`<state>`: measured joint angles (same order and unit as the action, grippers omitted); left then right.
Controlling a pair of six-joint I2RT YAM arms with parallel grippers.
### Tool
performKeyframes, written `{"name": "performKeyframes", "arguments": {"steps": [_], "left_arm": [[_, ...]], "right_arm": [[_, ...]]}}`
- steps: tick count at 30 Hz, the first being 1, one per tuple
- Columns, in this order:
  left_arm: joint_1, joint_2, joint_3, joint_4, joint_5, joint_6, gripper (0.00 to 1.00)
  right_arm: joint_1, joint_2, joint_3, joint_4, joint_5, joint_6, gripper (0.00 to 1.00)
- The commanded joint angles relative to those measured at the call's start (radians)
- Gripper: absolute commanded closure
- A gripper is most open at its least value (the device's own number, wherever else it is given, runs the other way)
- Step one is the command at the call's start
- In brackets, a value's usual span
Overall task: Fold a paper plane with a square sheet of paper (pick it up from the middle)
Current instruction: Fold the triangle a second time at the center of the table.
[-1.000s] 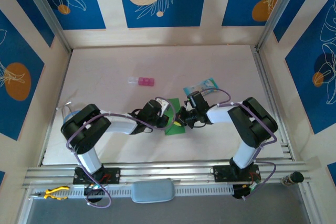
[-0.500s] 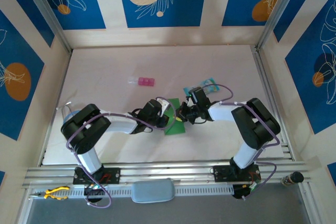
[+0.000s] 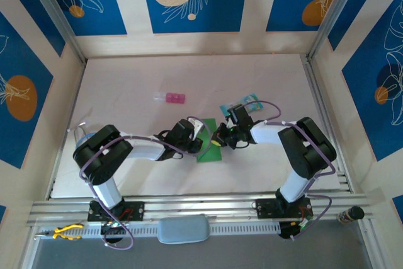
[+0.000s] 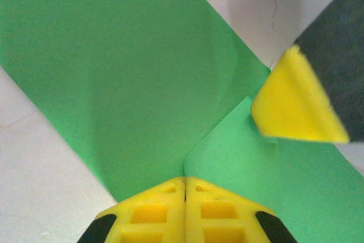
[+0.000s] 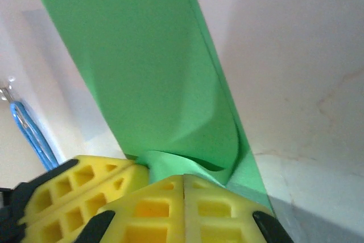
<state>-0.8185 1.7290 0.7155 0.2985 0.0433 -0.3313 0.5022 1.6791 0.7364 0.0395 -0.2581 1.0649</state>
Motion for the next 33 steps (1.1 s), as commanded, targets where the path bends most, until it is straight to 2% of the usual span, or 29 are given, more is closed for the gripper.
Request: {"name": "performKeyframes", "arguments": {"steps": [1, 7, 12, 16, 19, 25, 33], "left_arm": [[-0.005, 0.010, -0.003, -0.090, 0.001, 0.015, 0.98], [-0.005, 0.011, 0.002, -0.094, 0.001, 0.016, 0.98], [-0.005, 0.009, 0.001, -0.099, 0.000, 0.016, 0.98], [-0.005, 0.008, -0.001, -0.101, -0.001, 0.015, 0.98], [-0.005, 0.007, -0.002, -0.101, -0.002, 0.015, 0.98], [-0.005, 0.015, 0.001, -0.099, 0.005, 0.015, 0.98], [-0.005, 0.012, 0.002, -0.099, 0.003, 0.015, 0.98]], "right_arm": [[-0.012, -0.009, 0.041, -0.044, -0.003, -0.044, 0.99], [-0.009, 0.067, 0.012, -0.034, 0.044, -0.029, 1.00], [-0.032, 0.068, -0.036, 0.015, 0.036, 0.007, 1.00], [-0.055, 0.030, -0.040, 0.031, 0.004, 0.013, 0.99], [-0.066, 0.002, -0.035, 0.004, 0.038, 0.004, 0.99], [-0.099, 0.018, -0.054, 0.051, 0.033, -0.010, 0.99], [-0.062, -0.125, -0.039, -0.003, 0.039, -0.068, 0.97]]}}
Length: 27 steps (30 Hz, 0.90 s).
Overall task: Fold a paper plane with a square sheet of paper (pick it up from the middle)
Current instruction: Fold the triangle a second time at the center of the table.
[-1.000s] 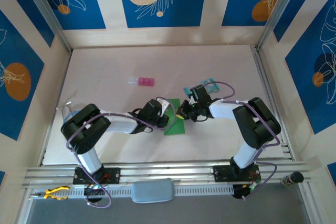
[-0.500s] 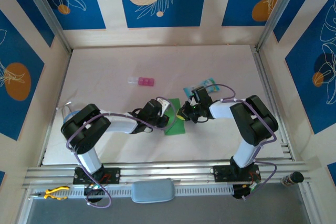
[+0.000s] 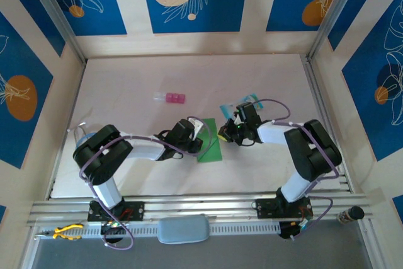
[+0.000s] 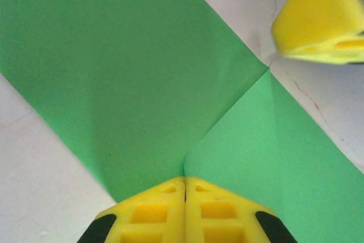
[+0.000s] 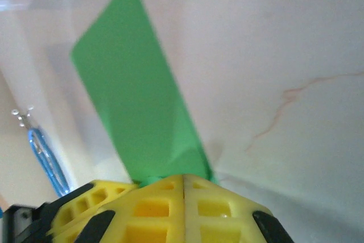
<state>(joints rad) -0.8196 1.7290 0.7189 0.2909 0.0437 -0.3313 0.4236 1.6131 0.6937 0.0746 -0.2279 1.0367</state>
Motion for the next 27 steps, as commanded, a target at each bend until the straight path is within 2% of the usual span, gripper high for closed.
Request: {"name": "performKeyframes", "arguments": {"steps": [1, 4, 14, 24, 27], "left_arm": [[-0.004, 0.012, -0.001, -0.091, 0.002, 0.015, 0.98], [-0.005, 0.012, 0.001, -0.092, 0.002, 0.014, 0.98], [-0.005, 0.018, 0.008, -0.098, 0.010, 0.015, 0.98], [-0.003, 0.004, 0.016, -0.106, 0.013, 0.016, 0.97], [-0.003, -0.018, 0.030, -0.126, 0.008, 0.015, 0.93]], "right_arm": [[0.025, -0.063, 0.007, -0.043, 0.002, -0.042, 0.97], [0.056, -0.045, 0.023, -0.060, -0.027, -0.047, 0.98], [0.151, 0.033, 0.062, -0.069, 0.011, -0.059, 1.00], [0.156, 0.104, 0.029, -0.062, 0.034, -0.046, 1.00], [0.151, 0.104, 0.001, -0.051, 0.036, -0.036, 1.00]]}}
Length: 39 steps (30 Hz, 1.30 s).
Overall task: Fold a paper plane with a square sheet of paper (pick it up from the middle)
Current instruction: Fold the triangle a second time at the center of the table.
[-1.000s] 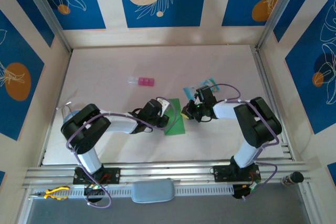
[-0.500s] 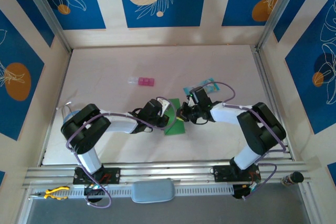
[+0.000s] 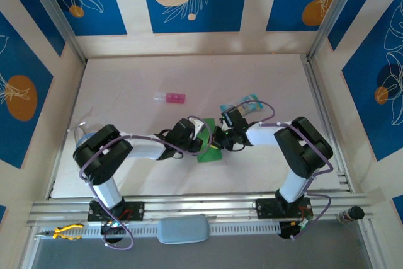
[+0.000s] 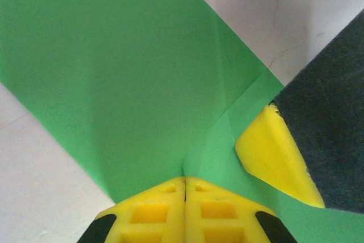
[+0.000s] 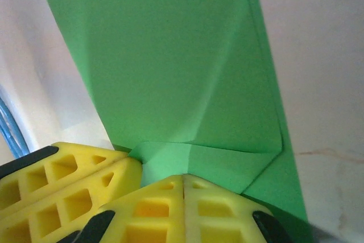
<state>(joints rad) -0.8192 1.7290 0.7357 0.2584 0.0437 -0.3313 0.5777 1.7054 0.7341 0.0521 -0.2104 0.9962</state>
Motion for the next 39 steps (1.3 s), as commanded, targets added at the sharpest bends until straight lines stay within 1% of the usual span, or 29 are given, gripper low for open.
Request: {"name": "performKeyframes", "arguments": {"steps": [1, 2, 3, 4, 7, 8, 11, 13, 16, 19, 21, 24, 28, 32, 34, 39], "left_arm": [[-0.004, -0.026, 0.018, -0.102, 0.006, 0.012, 0.90], [-0.002, -0.036, 0.025, -0.113, 0.003, 0.008, 0.85], [-0.001, -0.049, 0.032, -0.125, 0.000, 0.002, 0.77], [0.000, -0.060, 0.036, -0.136, -0.003, -0.004, 0.72], [0.002, -0.105, 0.052, -0.184, -0.019, -0.028, 0.63], [0.003, -0.126, 0.055, -0.200, -0.022, -0.037, 0.62], [0.006, -0.184, 0.064, -0.260, -0.005, -0.075, 0.64], [0.012, -0.211, 0.080, -0.305, 0.082, -0.109, 0.69], [0.012, -0.215, 0.094, -0.334, 0.220, -0.175, 0.82], [0.012, -0.194, 0.084, -0.301, 0.348, -0.240, 0.89], [0.010, -0.177, 0.078, -0.283, 0.385, -0.276, 0.90], [0.009, -0.148, 0.065, -0.245, 0.415, -0.315, 0.92], [0.006, -0.088, 0.080, -0.223, 0.476, -0.335, 0.93], [0.008, -0.050, 0.094, -0.257, 0.466, -0.331, 0.93], [0.008, -0.036, 0.101, -0.277, 0.439, -0.331, 0.93], [0.008, -0.010, 0.105, -0.252, 0.431, -0.339, 0.92]], "right_arm": [[-0.005, 0.011, -0.045, -0.025, 0.019, 0.007, 1.00], [-0.007, 0.007, -0.051, -0.018, 0.018, 0.010, 1.00], [-0.008, 0.006, -0.053, -0.016, 0.016, 0.013, 1.00], [-0.009, 0.006, -0.052, -0.017, 0.016, 0.017, 1.00], [-0.010, 0.007, -0.049, -0.016, 0.016, 0.029, 1.00], [-0.010, 0.009, -0.049, -0.013, 0.012, 0.033, 1.00], [-0.009, 0.012, -0.046, -0.015, 0.009, 0.039, 1.00], [-0.008, 0.012, -0.045, -0.016, 0.009, 0.044, 1.00], [-0.008, 0.007, -0.043, -0.023, 0.013, 0.047, 1.00], [-0.008, 0.005, -0.040, -0.031, 0.015, 0.047, 1.00], [-0.009, 0.005, -0.039, -0.032, 0.015, 0.048, 1.00], [-0.008, 0.010, -0.035, -0.035, 0.012, 0.047, 1.00], [-0.009, 0.012, -0.029, -0.044, 0.012, 0.042, 1.00], [-0.007, 0.015, -0.024, -0.050, 0.011, 0.039, 1.00], [-0.008, 0.015, -0.024, -0.050, 0.012, 0.039, 1.00], [-0.009, 0.017, -0.023, -0.052, 0.010, 0.036, 1.00]]}}
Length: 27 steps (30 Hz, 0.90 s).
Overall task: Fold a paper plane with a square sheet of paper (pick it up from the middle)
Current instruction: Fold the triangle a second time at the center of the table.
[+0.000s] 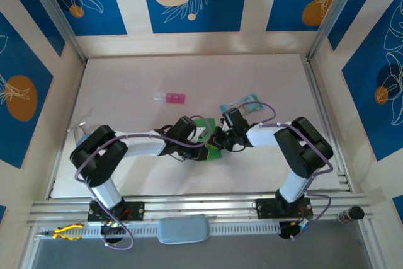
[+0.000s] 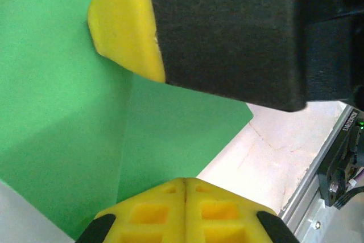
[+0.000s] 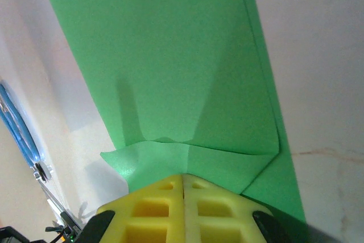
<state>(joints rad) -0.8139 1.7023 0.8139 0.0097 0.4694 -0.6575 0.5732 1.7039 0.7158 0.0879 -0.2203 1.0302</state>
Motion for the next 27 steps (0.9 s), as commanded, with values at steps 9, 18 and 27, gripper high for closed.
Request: {"name": "performKeyframes", "arguments": {"steps": [9, 18, 27], "left_arm": [[0.002, 0.035, 0.018, 0.005, -0.010, -0.017, 0.92], [0.005, -0.008, -0.004, 0.033, -0.041, -0.022, 0.91], [0.011, -0.023, -0.037, 0.061, -0.081, -0.040, 0.93]], "right_arm": [[-0.004, 0.022, -0.003, -0.091, 0.015, -0.001, 1.00], [-0.004, 0.019, -0.001, -0.100, 0.021, -0.005, 1.00], [-0.006, 0.021, -0.001, -0.102, 0.019, -0.010, 1.00]]}}
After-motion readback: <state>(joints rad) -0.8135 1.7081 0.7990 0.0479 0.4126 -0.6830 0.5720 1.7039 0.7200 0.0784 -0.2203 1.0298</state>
